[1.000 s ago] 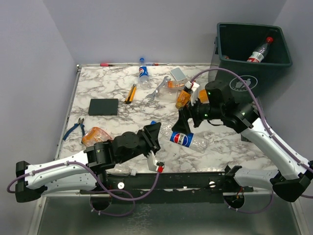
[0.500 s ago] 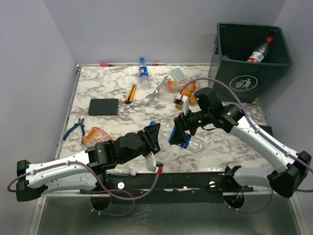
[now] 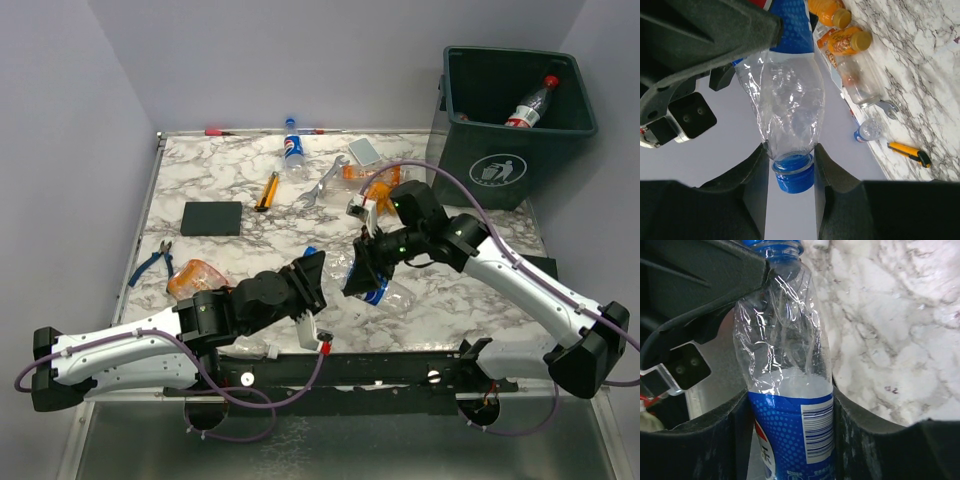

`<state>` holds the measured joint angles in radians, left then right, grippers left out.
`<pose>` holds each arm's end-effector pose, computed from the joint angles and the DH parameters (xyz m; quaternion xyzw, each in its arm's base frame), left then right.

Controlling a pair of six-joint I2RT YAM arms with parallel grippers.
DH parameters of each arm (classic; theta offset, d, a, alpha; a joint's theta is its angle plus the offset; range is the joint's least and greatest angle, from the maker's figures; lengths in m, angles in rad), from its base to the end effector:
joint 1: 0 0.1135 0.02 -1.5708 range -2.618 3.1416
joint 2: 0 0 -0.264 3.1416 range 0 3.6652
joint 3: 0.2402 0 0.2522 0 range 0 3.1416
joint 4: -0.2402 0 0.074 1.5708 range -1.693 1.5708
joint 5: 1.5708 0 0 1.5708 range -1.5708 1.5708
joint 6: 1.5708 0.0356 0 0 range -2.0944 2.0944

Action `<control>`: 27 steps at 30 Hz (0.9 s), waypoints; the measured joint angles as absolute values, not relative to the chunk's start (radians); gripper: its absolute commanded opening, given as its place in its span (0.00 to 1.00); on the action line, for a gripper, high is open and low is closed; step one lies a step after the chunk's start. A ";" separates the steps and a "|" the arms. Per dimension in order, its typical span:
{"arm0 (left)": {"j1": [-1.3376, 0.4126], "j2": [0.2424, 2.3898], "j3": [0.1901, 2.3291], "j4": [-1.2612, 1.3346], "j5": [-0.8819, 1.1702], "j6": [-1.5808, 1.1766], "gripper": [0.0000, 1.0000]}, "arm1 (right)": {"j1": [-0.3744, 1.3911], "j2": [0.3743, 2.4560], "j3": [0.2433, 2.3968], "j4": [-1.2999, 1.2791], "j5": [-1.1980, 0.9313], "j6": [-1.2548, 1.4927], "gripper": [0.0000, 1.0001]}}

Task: Put the plastic bottles in the bin
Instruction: Place the plastic bottle in the trash bin.

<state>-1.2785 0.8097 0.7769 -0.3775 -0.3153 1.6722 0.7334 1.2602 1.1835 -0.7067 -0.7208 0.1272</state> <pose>0.0635 -0.1726 0.3136 0.8140 0.1644 0.2347 0.5053 0.1771 0.1912 0.3348 -0.3870 0.7844 0.4457 0.1904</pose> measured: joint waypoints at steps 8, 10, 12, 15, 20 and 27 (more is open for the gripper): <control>-1.281 0.780 0.777 -0.360 -0.316 1.612 0.99 | 0.745 1.206 1.147 -0.648 -0.683 0.179 0.34; -1.282 0.770 0.778 -0.346 -0.317 1.587 0.99 | 0.744 1.169 1.147 -0.615 -0.620 0.206 0.35; -1.284 0.762 0.778 -0.321 -0.319 1.541 0.99 | 0.744 1.119 1.146 -0.569 -0.533 0.239 0.34; -1.285 0.748 0.778 -0.271 -0.335 1.430 0.99 | 0.744 0.994 1.113 -0.435 -0.361 0.305 0.35; -1.285 0.716 0.790 -0.147 -0.382 1.015 0.99 | 0.744 0.748 0.942 -0.096 -0.177 0.404 0.35; -1.285 0.756 0.865 0.067 -0.263 0.262 0.99 | 0.744 0.741 0.829 0.241 -0.127 0.506 0.35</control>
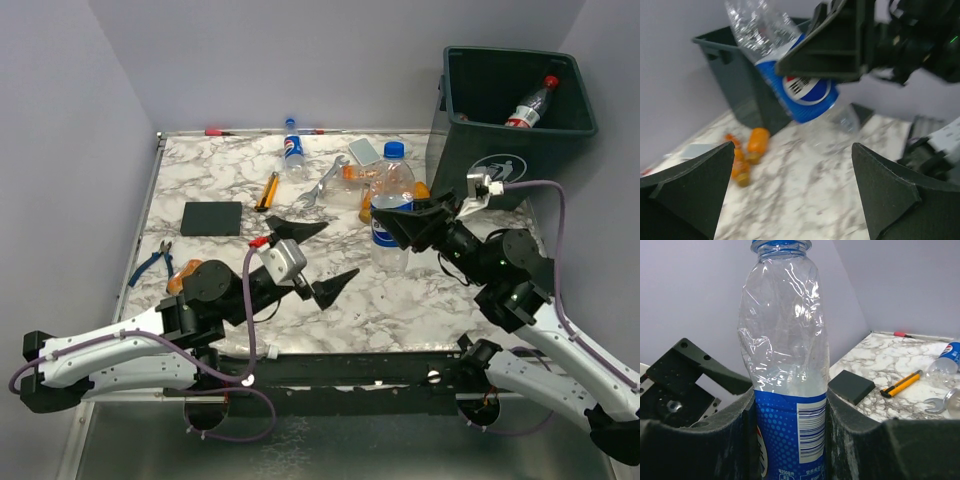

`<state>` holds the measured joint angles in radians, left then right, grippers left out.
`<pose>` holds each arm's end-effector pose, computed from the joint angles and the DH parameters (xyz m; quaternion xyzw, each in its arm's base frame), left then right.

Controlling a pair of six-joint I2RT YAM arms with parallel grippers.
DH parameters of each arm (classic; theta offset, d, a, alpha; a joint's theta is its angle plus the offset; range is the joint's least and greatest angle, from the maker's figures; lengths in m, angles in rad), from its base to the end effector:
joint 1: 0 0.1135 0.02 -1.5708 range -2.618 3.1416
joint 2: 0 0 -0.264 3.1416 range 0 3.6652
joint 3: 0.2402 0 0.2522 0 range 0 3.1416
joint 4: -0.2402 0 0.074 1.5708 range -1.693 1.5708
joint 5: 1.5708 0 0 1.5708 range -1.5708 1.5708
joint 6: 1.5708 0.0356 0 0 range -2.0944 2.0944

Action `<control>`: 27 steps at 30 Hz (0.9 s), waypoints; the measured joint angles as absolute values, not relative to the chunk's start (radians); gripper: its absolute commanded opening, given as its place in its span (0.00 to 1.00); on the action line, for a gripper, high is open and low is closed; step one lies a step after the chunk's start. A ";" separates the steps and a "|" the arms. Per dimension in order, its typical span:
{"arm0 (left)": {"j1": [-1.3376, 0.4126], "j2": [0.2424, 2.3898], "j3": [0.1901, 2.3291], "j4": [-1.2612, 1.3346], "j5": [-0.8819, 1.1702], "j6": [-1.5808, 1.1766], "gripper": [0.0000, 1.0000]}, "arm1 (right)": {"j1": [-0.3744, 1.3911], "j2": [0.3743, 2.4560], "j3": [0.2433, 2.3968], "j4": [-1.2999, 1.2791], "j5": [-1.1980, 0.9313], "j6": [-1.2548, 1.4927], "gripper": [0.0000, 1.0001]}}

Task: Put the plastic bottles in the bin
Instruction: Place the plastic bottle in the trash bin.

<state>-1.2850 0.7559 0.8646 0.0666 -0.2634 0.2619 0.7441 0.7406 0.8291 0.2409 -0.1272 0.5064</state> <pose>0.0573 -0.1620 0.3997 0.3730 0.5260 -0.2983 0.7037 0.1200 0.1166 0.4084 -0.1202 0.5702 0.5051 0.6366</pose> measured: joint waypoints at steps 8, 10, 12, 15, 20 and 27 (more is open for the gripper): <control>-1.268 0.918 0.868 0.285 -0.092 -0.184 0.99 | 0.744 0.805 0.757 0.453 -0.147 0.611 0.36; -1.251 0.936 0.868 0.320 -0.076 -0.239 0.99 | 0.742 0.807 0.752 0.490 -0.151 0.624 0.36; -1.233 0.937 0.871 0.342 -0.068 -0.278 0.99 | 0.739 0.808 0.742 0.532 -0.155 0.643 0.36; -1.201 0.946 0.873 0.371 -0.062 -0.331 0.99 | 0.739 0.813 0.736 0.580 -0.171 0.665 0.36; -1.159 0.992 0.873 0.420 -0.045 -0.400 0.99 | 0.739 0.831 0.717 0.658 -0.217 0.707 0.36; -1.150 1.054 0.873 0.413 -0.041 -0.418 0.84 | 0.739 0.841 0.707 0.698 -0.253 0.736 0.36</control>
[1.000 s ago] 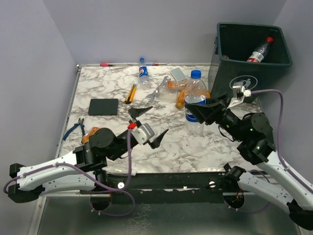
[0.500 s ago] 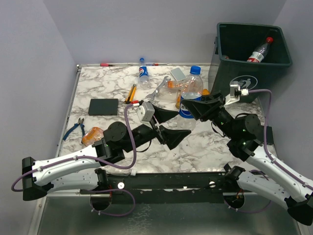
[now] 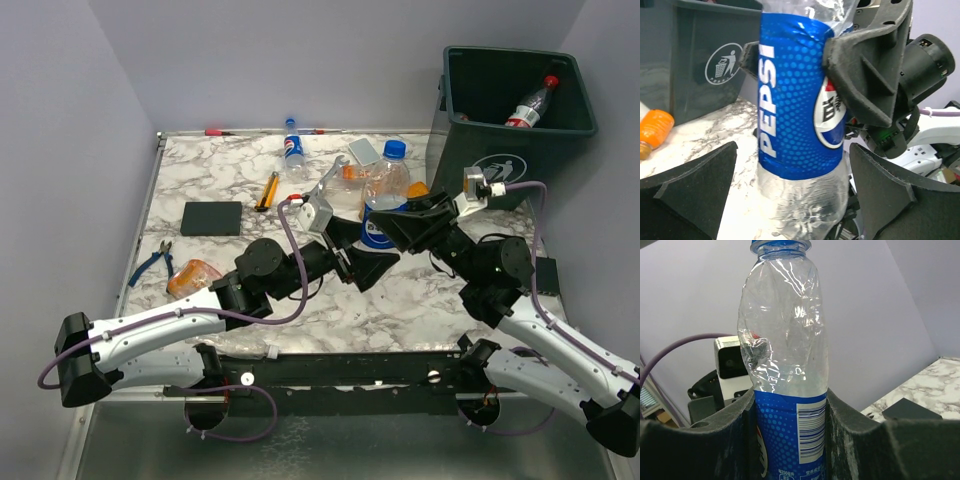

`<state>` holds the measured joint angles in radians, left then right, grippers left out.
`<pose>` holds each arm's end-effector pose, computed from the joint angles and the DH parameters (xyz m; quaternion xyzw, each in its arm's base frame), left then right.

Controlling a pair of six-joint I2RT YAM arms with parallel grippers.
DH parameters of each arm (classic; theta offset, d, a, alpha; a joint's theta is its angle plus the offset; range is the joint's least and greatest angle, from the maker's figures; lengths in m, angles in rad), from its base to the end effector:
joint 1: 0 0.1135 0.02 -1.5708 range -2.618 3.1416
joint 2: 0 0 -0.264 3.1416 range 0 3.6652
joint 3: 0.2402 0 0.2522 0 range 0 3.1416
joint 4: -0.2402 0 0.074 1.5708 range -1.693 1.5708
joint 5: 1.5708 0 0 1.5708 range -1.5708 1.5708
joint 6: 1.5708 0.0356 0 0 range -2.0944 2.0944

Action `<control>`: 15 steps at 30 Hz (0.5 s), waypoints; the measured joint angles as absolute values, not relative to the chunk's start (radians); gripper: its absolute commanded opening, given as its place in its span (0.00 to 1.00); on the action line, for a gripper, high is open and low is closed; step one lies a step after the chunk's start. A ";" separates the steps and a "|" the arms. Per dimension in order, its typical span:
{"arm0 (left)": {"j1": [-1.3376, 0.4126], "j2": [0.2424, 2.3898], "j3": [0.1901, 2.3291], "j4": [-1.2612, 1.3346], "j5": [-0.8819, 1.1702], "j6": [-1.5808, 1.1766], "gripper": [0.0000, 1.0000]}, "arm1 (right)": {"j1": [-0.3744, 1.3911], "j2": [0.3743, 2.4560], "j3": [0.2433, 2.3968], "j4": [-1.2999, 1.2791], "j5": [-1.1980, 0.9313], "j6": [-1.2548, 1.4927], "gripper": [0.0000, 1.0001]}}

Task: Put the plastic bottles in the bin
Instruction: Place the plastic bottle in the trash bin.

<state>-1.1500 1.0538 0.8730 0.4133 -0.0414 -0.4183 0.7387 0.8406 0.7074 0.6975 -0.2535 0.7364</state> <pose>0.1026 -0.2257 0.3832 0.2067 0.5849 -0.5447 0.5643 0.1317 0.1320 0.3951 -0.1113 0.4783 0.6295 0.6022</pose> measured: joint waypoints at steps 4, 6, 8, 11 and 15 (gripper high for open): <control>-1.142 1.062 0.873 0.417 -0.023 -0.413 0.52 | 0.739 0.837 0.707 0.704 -0.257 0.741 0.37; -1.143 1.068 0.873 0.424 0.001 -0.411 0.42 | 0.738 0.838 0.707 0.702 -0.260 0.739 0.46; -1.141 1.071 0.874 0.428 0.021 -0.409 0.36 | 0.738 0.837 0.707 0.699 -0.260 0.731 0.71; -1.136 1.077 0.874 0.422 0.042 -0.394 0.30 | 0.739 0.836 0.713 0.680 -0.264 0.732 0.90; -1.135 1.080 0.874 0.394 0.049 -0.376 0.28 | 0.739 0.825 0.780 0.544 -0.254 0.700 0.98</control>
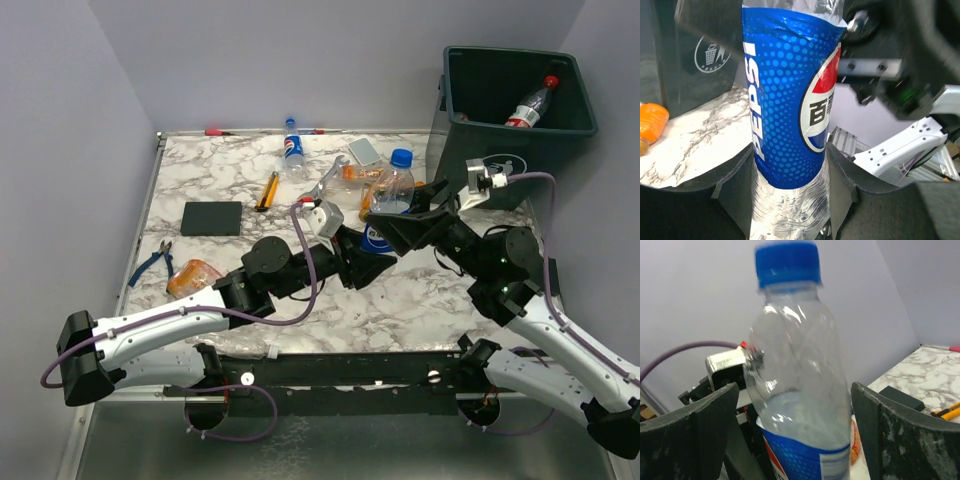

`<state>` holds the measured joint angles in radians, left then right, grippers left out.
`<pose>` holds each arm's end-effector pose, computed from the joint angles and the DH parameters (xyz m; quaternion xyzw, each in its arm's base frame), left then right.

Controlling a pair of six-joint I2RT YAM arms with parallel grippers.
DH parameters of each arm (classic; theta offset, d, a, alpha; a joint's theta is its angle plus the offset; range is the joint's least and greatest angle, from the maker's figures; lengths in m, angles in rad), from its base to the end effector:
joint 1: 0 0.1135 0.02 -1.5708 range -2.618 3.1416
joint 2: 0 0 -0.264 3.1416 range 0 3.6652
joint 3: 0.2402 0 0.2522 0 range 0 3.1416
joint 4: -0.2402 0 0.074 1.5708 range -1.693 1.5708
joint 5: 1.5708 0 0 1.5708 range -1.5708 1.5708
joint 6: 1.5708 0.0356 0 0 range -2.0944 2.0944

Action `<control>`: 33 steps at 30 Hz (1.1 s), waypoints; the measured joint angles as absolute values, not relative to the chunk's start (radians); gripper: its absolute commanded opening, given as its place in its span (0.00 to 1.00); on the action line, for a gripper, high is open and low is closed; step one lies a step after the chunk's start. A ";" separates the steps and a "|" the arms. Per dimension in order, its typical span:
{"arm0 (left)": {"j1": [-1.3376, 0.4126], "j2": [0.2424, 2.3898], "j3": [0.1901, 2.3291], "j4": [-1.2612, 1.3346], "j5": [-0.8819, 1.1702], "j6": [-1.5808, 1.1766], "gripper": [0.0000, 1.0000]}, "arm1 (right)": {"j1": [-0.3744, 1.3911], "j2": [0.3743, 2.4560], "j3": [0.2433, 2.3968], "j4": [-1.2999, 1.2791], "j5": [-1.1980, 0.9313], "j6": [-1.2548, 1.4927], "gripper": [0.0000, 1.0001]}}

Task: Put the plastic bottles in the bin
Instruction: Place the plastic bottle in the trash bin.

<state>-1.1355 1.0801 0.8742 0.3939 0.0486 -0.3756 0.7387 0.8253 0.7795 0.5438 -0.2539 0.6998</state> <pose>0.1061 -0.2322 0.3755 0.2538 0.5850 -0.5393 0.5499 0.1298 0.1303 0.4080 -0.1187 0.5047 0.6104 0.5988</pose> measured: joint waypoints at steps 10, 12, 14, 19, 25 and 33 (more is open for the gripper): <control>-1.135 0.994 0.848 0.278 0.039 -0.295 0.25 | 0.739 0.805 1.104 0.105 -0.156 0.487 0.96; -1.135 0.987 0.842 0.262 0.036 -0.287 0.25 | 0.739 0.827 1.163 0.043 -0.126 0.442 0.94; -1.135 0.987 0.838 0.245 0.036 -0.282 0.25 | 0.739 0.847 1.181 0.007 -0.108 0.415 0.90; -1.135 0.987 0.831 0.229 0.037 -0.276 0.24 | 0.739 0.897 1.179 -0.050 -0.074 0.390 0.72; -1.132 0.988 0.822 0.184 0.037 -0.279 0.31 | 0.746 0.899 1.141 -0.036 -0.065 0.410 0.34; -1.134 0.960 0.812 0.180 0.017 -0.267 0.99 | 0.745 0.868 1.114 -0.023 -0.040 0.418 0.01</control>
<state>-1.1343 0.9600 0.8124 0.1799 0.0174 -0.2672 0.7452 0.8684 1.1145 -0.0235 -0.0402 0.4183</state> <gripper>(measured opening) 0.977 0.409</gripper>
